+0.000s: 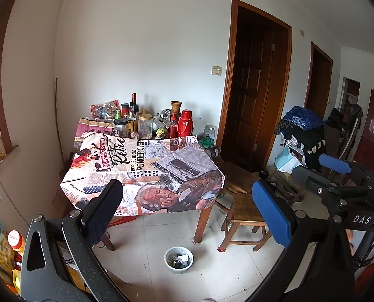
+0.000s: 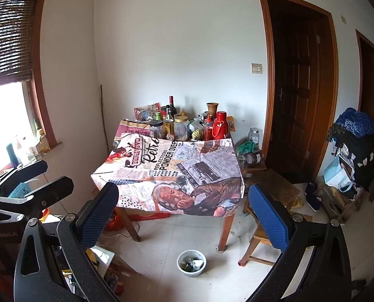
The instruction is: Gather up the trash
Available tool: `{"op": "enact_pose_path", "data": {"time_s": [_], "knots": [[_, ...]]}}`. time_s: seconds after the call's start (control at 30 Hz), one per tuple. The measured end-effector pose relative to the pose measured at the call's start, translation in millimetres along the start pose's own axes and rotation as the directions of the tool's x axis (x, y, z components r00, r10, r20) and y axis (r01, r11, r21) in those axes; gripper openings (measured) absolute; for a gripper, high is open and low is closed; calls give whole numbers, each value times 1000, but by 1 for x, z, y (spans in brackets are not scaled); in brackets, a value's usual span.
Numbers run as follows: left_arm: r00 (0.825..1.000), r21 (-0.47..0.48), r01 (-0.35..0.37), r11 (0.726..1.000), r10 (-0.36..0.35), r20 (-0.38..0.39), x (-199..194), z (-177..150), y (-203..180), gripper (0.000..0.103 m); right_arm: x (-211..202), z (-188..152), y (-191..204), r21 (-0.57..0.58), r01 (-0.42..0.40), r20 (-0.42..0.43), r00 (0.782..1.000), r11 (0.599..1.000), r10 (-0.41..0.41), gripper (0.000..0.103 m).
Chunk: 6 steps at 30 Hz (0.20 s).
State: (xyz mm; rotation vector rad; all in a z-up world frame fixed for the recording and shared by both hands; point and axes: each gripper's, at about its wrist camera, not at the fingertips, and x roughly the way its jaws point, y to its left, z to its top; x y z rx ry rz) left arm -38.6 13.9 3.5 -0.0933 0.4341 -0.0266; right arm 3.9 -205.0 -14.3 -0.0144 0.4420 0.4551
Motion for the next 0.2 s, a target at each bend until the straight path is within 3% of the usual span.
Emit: {"op": "enact_pose_path", "data": {"time_s": [0.2], "knots": [[1000,5,-1,1000,1,-10,9,3,1,103,12,3,-4,2,-1,-9,1000,1000,1,103]]}}
